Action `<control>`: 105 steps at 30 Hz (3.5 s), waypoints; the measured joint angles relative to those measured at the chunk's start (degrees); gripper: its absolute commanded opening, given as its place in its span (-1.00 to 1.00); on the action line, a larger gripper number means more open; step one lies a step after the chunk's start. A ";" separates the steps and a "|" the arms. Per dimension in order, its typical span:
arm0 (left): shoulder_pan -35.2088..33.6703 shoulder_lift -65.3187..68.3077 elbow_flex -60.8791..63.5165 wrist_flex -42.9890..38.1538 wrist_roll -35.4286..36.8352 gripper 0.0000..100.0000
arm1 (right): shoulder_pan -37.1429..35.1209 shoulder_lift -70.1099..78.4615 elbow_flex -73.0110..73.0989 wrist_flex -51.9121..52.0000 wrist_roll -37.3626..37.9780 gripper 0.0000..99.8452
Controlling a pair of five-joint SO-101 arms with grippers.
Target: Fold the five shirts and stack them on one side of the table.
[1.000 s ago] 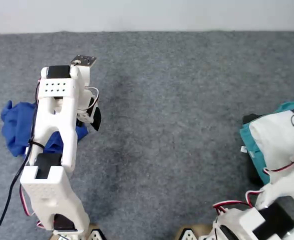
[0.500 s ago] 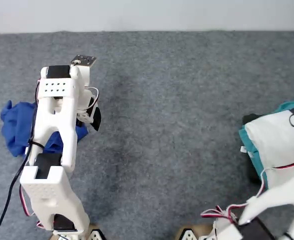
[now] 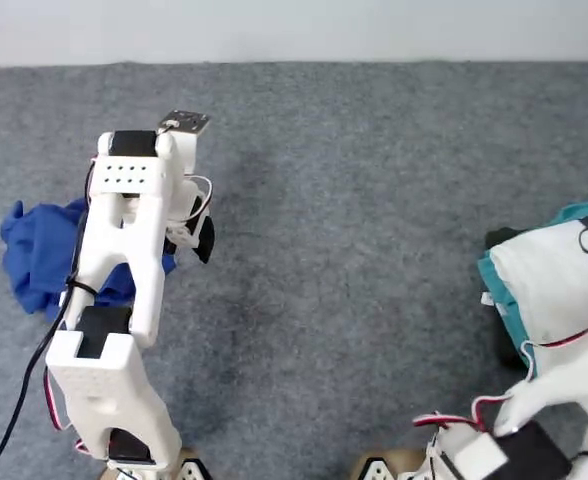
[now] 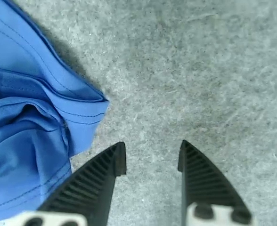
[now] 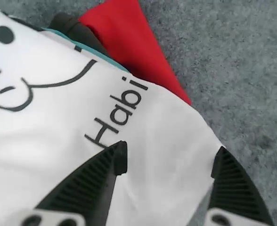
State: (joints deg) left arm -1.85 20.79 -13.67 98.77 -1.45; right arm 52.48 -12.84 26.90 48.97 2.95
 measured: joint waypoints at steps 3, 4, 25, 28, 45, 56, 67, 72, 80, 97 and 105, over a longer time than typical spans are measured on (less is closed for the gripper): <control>0.00 0.00 0.00 0.00 0.00 -0.62 | 0.00 3.34 0.09 -3.60 0.00 -0.42; 0.00 0.00 0.00 0.00 0.00 -0.62 | 0.00 4.48 0.09 -5.19 0.00 -0.42; 0.00 0.00 0.00 0.00 0.00 -0.62 | -7.03 -11.43 -4.04 10.11 5.27 -0.42; 0.00 0.00 0.00 0.00 0.00 -0.62 | -15.12 -13.98 -2.37 12.04 5.27 -0.42; 0.00 0.00 0.00 0.00 0.00 -0.62 | -34.55 -0.44 5.98 -1.93 5.27 -0.42; 0.00 0.00 0.00 0.00 0.00 -0.62 | -36.48 5.19 5.98 -6.86 5.27 -0.42; 0.00 0.00 0.00 0.00 0.00 -0.62 | -28.48 -14.15 7.74 11.60 5.71 -0.42; 0.00 0.00 0.00 0.00 0.00 -0.62 | -27.43 -17.14 13.80 12.92 8.97 -0.42; 0.00 0.00 0.00 0.00 0.00 -0.62 | -27.43 -11.16 20.92 -0.79 9.76 -0.42; 0.00 0.00 0.00 0.00 0.00 -0.62 | -22.86 -18.02 21.01 4.57 14.33 -0.42; 0.00 0.00 0.00 0.00 0.00 -0.62 | -21.45 -30.77 21.19 8.26 14.33 -0.42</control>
State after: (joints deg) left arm -1.85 20.79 -13.67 98.77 -1.45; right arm 31.03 -43.60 48.09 57.23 17.27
